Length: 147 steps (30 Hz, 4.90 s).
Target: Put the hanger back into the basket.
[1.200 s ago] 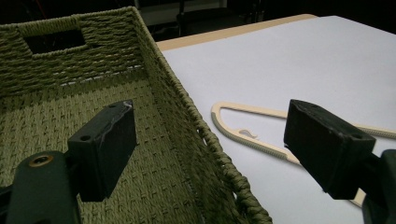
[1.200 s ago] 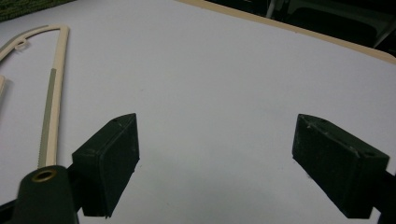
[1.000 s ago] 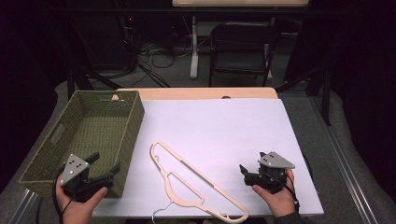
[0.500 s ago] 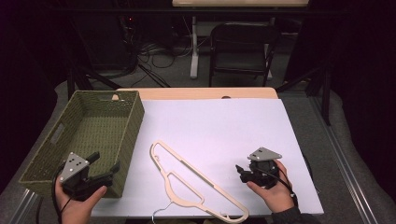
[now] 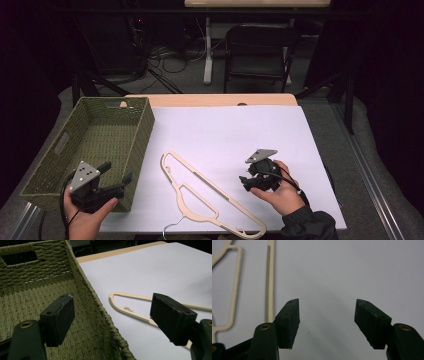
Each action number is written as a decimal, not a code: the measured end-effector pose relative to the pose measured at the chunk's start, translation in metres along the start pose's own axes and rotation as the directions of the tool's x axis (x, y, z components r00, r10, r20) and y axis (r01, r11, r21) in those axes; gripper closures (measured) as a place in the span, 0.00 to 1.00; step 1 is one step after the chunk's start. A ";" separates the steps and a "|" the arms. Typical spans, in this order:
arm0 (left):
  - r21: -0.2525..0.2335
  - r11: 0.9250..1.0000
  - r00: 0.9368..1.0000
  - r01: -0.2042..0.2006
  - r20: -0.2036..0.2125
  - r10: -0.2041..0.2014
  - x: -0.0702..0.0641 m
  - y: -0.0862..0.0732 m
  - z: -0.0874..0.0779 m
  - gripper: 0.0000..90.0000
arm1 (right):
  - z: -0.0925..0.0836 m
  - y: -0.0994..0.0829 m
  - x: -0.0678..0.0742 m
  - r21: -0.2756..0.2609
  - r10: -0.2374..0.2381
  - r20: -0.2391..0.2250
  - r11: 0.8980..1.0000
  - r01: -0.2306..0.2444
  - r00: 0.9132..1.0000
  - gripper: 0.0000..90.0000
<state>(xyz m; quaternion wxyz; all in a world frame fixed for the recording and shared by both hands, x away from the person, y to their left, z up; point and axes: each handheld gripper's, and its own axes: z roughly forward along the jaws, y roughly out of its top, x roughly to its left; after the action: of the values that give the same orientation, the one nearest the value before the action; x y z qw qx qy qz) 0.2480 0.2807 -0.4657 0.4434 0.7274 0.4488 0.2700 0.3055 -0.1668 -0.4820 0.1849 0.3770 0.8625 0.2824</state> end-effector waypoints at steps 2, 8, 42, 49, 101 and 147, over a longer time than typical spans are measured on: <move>0.003 1.000 1.000 0.000 0.002 0.000 0.000 0.001 0.001 0.22 | 0.001 0.003 0.002 0.005 -0.005 -0.009 1.000 0.005 1.000 0.41; -0.003 1.000 1.000 -0.002 0.008 0.002 -0.002 0.004 0.003 0.23 | 0.007 0.022 0.015 0.036 -0.027 -0.099 0.999 0.030 0.995 0.45; -0.014 1.000 0.999 -0.013 0.036 0.013 -0.008 0.008 0.004 0.25 | 0.054 0.075 0.081 0.231 -0.097 -0.242 0.961 0.155 0.965 0.58; -0.016 1.000 0.999 -0.014 0.038 0.015 -0.009 0.008 0.004 0.25 | 0.066 0.075 0.090 0.331 -0.090 -0.246 0.928 0.171 0.965 0.57; -0.015 1.000 0.999 -0.006 0.043 0.007 -0.008 0.006 0.006 0.25 | 0.105 0.077 0.125 0.495 -0.110 -0.238 0.841 0.218 0.965 0.92; -0.022 1.000 0.999 -0.007 0.041 0.008 -0.009 0.007 0.005 0.26 | 0.090 0.081 0.096 0.483 0.050 -0.262 0.871 0.086 0.964 0.95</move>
<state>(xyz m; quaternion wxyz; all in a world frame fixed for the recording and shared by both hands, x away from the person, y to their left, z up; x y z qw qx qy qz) 0.2502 0.2695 -0.4619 0.4594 0.7296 0.4338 0.2614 0.3359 -0.0180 -0.5109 -0.0315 0.3619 0.9262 0.1008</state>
